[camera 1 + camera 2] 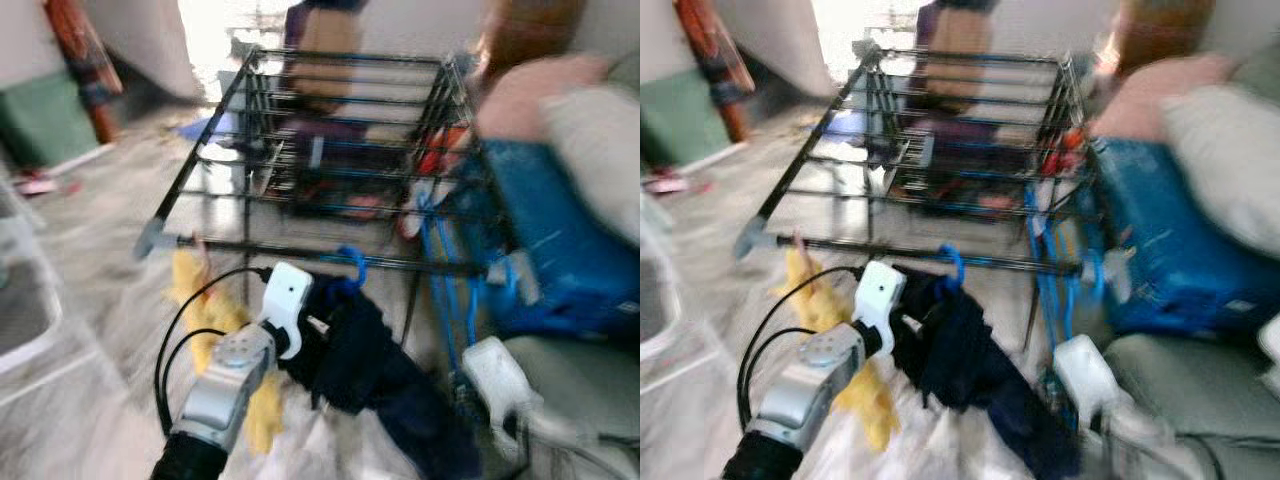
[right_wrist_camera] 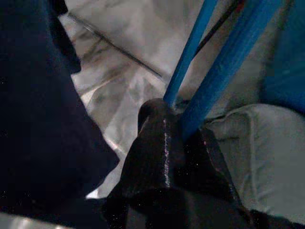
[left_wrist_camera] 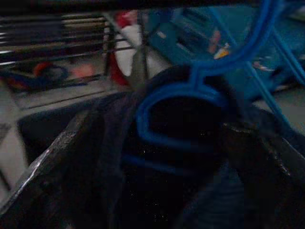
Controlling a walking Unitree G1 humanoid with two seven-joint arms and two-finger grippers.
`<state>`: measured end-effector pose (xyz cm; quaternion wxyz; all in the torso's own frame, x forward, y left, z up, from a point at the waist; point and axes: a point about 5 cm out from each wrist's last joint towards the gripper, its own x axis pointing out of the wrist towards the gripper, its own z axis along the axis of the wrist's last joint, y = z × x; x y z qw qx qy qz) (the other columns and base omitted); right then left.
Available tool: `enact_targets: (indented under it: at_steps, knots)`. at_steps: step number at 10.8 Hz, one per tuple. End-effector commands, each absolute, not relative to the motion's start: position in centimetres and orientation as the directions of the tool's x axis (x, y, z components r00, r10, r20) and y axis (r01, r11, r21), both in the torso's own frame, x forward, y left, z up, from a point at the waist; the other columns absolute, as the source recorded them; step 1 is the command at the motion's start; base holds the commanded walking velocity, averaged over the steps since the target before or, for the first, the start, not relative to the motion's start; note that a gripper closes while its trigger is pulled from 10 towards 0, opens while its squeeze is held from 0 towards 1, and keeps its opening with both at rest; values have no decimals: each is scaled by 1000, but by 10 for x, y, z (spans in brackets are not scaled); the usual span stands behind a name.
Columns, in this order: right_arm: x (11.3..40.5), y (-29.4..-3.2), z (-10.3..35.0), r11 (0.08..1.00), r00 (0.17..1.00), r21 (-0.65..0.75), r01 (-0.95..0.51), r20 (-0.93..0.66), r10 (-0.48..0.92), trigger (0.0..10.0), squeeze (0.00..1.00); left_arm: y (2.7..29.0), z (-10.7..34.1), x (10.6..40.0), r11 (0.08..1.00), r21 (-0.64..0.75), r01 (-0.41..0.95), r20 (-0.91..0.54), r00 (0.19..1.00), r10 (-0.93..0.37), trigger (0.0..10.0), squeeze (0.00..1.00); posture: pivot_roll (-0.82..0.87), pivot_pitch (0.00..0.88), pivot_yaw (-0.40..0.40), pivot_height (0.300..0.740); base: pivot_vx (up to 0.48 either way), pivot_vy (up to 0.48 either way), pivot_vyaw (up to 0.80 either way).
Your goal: Hang hanger
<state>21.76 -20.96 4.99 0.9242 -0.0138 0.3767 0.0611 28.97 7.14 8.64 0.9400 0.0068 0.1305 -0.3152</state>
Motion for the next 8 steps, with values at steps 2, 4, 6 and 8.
enact_targets:
  at_steps: [2,4,6,8]
  knots:
    - [234,-206,56,987,708,40,-157,-692,141,10000,0,72,86,292,813,-45,581,-269,776,-570,10000,0,-14,0,-68,740,0,0,0]
    - [242,-201,56,976,686,48,-210,-704,182,10000,0,72,86,291,817,-51,575,-270,780,-565,10000,0,-10,0,-72,740,0,0,0]
    - [245,-202,52,979,650,56,-198,-740,174,10000,0,73,85,291,814,-52,578,-282,774,-567,10000,0,-14,0,-66,740,0,0,0]
    - [258,-196,50,977,644,116,-181,-737,207,10000,0,72,84,290,805,-49,591,-290,763,-578,10000,0,-13,0,-61,740,0,0,0]
